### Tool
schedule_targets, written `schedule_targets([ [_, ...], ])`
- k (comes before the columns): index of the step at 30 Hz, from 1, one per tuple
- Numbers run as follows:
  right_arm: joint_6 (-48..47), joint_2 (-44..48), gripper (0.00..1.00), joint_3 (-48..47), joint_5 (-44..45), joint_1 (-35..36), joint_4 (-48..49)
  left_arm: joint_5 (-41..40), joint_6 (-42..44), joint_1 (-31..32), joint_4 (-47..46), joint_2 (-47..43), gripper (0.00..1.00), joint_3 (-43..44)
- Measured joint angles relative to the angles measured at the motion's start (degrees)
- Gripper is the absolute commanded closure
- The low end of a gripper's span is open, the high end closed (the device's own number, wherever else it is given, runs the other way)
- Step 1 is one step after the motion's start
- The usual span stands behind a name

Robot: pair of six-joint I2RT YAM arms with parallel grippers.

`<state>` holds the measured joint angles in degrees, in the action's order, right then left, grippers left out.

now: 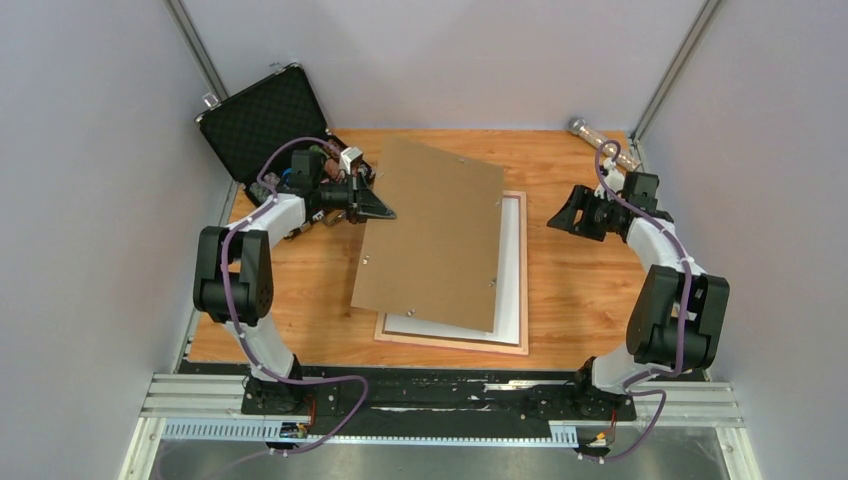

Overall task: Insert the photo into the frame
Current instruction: Place the photo frame item in the photo frame.

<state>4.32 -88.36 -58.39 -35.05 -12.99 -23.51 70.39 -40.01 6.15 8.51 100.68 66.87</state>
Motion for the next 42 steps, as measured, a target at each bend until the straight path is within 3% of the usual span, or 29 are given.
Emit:
schedule_targets([
  [16,-1.84,2.49,0.34,2.34,-1.97,-2.75,0.85,-2.14,-21.68,4.55,-31.56,6.38,1.0,-7.67],
  [21,-1.88,2.64,0.34,2.8,-2.16,-3.69,1.55,-3.63,-26.29,5.25,-37.27,7.23,1.0,-10.23],
  [27,-1.92,2.64,0.34,2.97,-2.56,-3.85,1.64,-4.83,-27.04,6.23,-37.64,8.52,1.0,-10.47],
  [42,-1.9,3.43,0.34,3.06,-4.04,-4.81,1.97,-6.6,-19.26,8.35,-29.31,8.52,1.0,-10.47],
])
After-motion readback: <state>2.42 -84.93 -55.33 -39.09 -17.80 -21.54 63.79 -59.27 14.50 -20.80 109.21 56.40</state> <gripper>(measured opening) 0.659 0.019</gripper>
